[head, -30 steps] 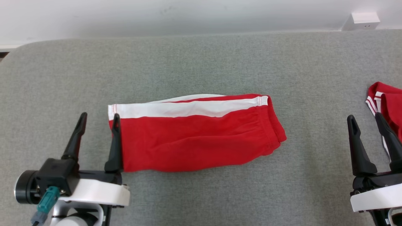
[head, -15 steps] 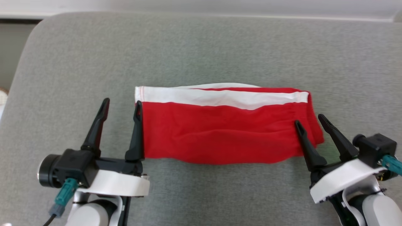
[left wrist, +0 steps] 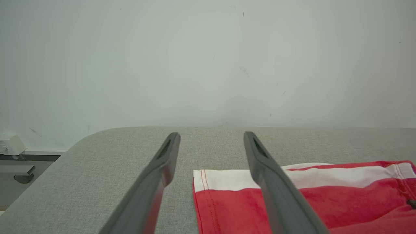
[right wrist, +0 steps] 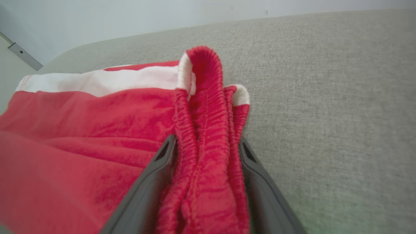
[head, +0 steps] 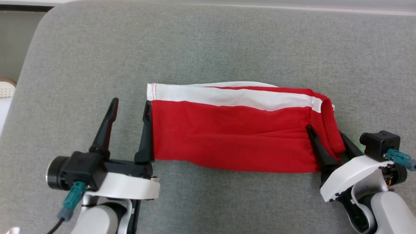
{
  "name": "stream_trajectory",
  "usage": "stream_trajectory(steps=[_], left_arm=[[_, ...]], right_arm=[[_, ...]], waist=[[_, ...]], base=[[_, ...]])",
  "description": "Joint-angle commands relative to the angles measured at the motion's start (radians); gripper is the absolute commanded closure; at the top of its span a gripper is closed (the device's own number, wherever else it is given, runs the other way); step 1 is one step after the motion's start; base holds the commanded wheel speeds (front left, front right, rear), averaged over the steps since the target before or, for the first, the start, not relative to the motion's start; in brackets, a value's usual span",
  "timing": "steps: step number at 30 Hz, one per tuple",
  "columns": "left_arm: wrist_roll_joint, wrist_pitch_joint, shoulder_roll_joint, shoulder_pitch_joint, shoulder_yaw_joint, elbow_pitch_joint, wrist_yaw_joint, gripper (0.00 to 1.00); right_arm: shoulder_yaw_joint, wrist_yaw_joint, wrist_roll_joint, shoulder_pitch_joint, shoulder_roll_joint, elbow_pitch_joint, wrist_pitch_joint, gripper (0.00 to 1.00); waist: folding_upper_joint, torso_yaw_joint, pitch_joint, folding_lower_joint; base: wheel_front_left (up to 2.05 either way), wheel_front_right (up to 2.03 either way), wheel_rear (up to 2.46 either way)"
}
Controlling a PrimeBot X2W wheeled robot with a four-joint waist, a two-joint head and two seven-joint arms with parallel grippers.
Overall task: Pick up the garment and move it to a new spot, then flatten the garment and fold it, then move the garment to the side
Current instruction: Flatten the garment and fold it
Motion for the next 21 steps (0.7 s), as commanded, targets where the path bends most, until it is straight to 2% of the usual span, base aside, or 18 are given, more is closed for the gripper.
stream_trajectory(steps=[1,5,12,16,21], left_arm=[[-0.003,-0.004,0.002,-0.01,0.001,0.007,0.0,0.0],[-0.005,-0.003,0.009,0.0,0.004,0.009,0.006,0.0],[-0.002,0.011,0.027,0.01,0.011,-0.002,0.009,0.0],[-0.006,0.019,0.032,0.008,0.009,-0.008,0.007,0.0],[-0.005,0.031,0.035,0.005,0.001,-0.012,0.007,0.0]], right_arm=[[0.019,-0.002,0.024,0.024,0.005,0.031,0.012,1.0],[0.005,-0.003,0.054,0.04,-0.018,-0.001,-0.02,1.0],[-0.096,-0.003,0.074,0.086,-0.079,-0.08,-0.055,1.0],[-0.141,-0.002,0.116,0.088,-0.088,-0.115,-0.007,1.0],[-0.116,-0.002,0.225,0.049,-0.07,-0.155,0.129,1.0]], waist=[[0.0,-0.005,-0.004,0.0],[0.0,-0.03,-0.021,0.0],[0.0,-0.085,-0.04,0.0],[0.0,-0.107,-0.047,0.0],[0.0,-0.114,-0.05,0.0]], base=[[0.0,0.0,0.0],[0.0,0.0,0.0],[0.0,0.0,0.0],[0.0,0.0,0.0],[0.0,0.0,0.0]])
